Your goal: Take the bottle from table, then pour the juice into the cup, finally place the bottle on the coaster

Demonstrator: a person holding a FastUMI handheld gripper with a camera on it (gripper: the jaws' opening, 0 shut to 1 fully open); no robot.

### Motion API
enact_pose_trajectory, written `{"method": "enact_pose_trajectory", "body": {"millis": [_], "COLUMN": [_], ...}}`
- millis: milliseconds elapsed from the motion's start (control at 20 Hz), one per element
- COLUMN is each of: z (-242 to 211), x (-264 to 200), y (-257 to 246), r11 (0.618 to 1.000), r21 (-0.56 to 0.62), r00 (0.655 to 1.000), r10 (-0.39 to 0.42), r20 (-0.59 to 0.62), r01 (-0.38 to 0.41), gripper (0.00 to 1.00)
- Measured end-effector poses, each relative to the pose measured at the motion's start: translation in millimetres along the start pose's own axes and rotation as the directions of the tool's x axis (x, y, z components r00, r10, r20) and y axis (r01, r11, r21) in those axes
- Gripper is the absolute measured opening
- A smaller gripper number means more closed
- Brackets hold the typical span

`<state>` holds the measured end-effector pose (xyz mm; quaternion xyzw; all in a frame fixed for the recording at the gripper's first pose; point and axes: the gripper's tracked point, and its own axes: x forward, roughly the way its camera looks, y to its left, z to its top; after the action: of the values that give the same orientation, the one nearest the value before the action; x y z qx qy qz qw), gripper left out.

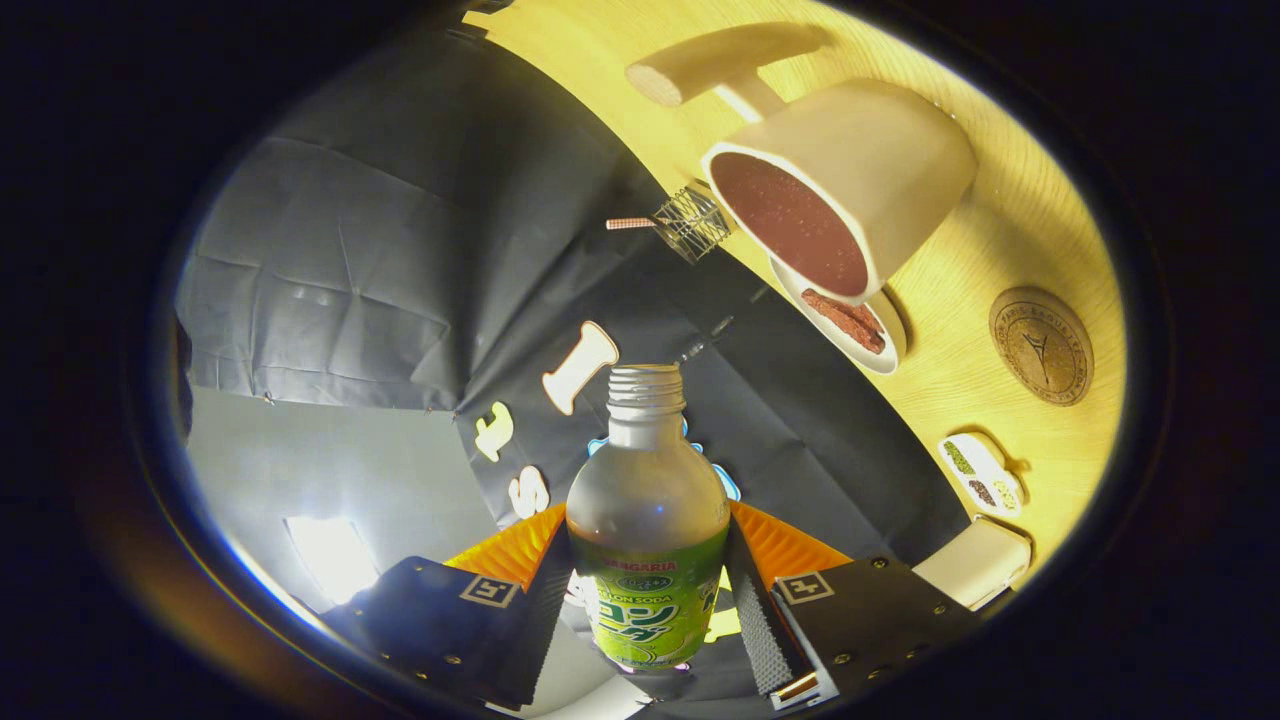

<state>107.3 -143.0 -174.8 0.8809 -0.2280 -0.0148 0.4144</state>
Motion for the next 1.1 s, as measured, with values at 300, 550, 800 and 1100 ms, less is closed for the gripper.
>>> {"method": "enact_pose_trajectory", "body": {"millis": [300,550,800,1100], "z": [8.5,11.0,10.4,12.2], "x": [0.0,1.2,1.1,2.1], "y": [-2.1,-5.9,-6.2,-5.6], "r11": [1.000,1.000,1.000,1.000], "r21": [-0.003,-0.004,-0.003,-0.003], "r00": [1.000,1.000,1.000,1.000], "r10": [-0.001,-0.008,-0.007,-0.002], "r20": [0.014,0.019,0.016,0.016], "r01": [0.001,0.008,0.007,0.002], "gripper": [0.78,0.78,0.78,0.78]}}
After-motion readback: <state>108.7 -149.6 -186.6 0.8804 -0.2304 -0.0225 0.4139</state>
